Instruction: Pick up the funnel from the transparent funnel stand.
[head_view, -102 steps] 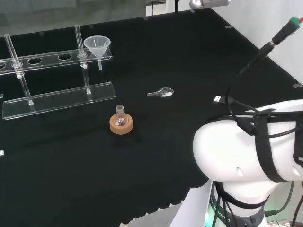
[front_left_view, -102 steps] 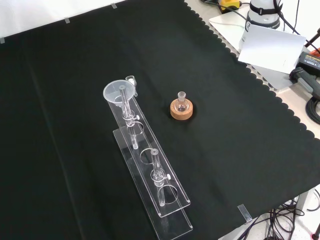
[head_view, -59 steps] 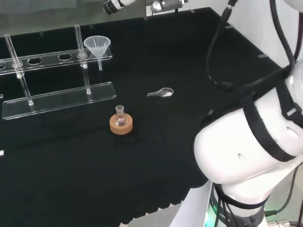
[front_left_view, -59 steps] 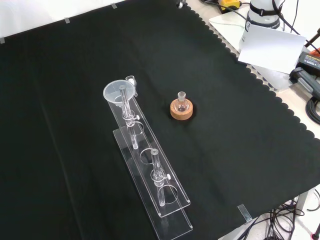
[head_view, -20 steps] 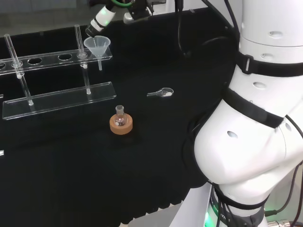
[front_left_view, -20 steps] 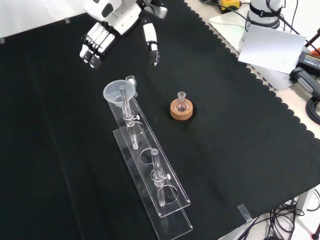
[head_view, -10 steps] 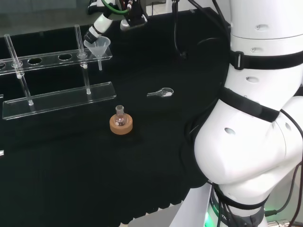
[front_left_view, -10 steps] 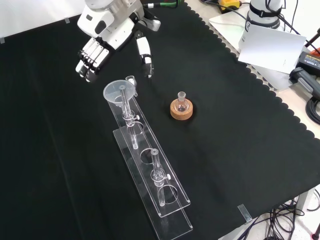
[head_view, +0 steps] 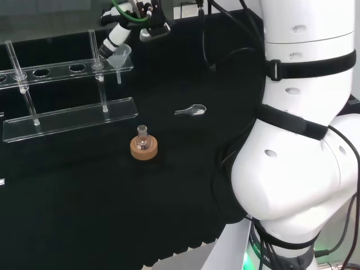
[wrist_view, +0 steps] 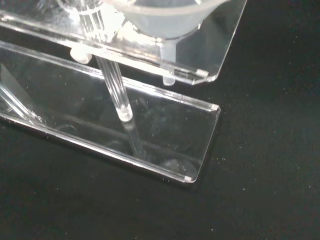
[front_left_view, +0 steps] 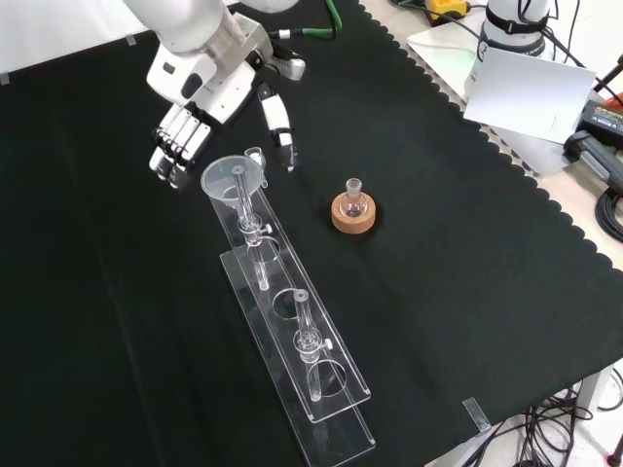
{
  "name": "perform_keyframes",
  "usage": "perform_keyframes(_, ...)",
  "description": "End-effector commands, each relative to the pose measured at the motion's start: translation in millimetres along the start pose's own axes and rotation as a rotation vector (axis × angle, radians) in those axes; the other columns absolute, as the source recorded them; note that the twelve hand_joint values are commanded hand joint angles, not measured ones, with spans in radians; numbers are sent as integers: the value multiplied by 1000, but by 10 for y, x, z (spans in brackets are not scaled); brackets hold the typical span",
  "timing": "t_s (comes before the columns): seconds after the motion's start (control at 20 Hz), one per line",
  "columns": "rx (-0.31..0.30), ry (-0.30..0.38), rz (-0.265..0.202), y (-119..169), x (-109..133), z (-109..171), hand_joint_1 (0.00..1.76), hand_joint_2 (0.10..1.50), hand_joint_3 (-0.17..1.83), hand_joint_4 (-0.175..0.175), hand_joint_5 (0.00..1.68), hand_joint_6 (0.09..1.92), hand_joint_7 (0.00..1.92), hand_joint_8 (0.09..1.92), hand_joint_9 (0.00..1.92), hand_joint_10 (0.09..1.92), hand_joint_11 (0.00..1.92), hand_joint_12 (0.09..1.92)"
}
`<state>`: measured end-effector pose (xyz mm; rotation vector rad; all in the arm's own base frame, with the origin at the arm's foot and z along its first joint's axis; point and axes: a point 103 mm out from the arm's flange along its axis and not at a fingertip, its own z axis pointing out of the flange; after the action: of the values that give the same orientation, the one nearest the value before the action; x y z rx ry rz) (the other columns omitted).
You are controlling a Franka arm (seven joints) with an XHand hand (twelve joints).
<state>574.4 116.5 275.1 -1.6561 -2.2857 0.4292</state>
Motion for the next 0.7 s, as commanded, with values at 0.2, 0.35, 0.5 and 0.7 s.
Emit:
perform_keyframes(0.2,52,-7,-1,32,11,157,560,612,1,-33,0,87,116,87,88,87,0,909)
perform_keyframes(0.35,54,-5,3,52,0,172,571,616,2,-35,0,87,137,128,90,161,0,996)
perform_keyframes(0.5,54,-9,8,89,-16,179,583,622,3,-38,6,87,146,293,14,505,0,1092)
perform_keyframes(0.7,65,-1,-7,138,-20,174,604,636,8,-30,93,87,157,488,2,764,0,1159)
